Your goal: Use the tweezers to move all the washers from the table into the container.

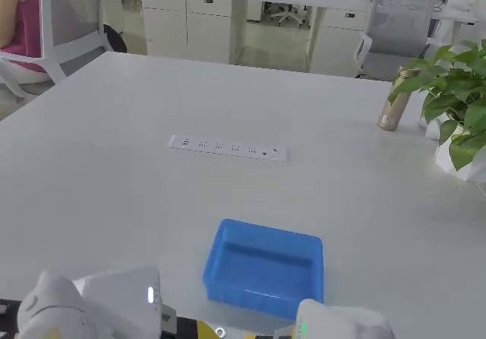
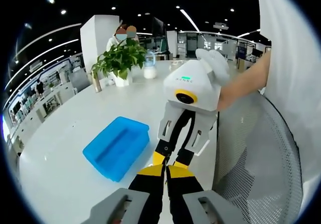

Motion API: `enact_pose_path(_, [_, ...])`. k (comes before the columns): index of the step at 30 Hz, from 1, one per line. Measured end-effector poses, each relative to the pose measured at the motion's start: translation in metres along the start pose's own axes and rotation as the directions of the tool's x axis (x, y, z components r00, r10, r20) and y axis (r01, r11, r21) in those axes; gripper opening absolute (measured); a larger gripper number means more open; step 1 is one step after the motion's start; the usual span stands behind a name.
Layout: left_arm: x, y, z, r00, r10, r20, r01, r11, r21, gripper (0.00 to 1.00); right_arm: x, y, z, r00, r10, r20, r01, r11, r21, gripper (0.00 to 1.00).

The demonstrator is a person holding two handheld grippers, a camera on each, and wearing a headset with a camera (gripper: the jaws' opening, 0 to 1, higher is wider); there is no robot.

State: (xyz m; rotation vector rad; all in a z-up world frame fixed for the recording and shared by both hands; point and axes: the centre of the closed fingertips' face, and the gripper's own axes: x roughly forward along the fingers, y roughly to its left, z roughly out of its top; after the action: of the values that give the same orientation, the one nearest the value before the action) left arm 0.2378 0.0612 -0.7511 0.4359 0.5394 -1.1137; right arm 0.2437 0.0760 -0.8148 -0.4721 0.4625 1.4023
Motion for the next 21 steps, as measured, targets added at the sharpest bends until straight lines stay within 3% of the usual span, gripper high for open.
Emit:
enact_pose_path(9, [0.0021,0.0027,-0.0048,0.9995,-0.008,-0.030,0.009,1.000,0.018,0.00,0.0078,-0.0024,-0.0004,0.9999,0.011,0.005,-0.011,1.000,0.029,0.06])
enact_pose_path(21, [0.0039,0.0076,-0.0036,0.9997,-0.022,-0.008,0.022,1.000,-0.016,0.00,0.0077,-0.0058,-0.0016,1.0000,0.001,0.009,-0.002,0.992,0.123,0.07])
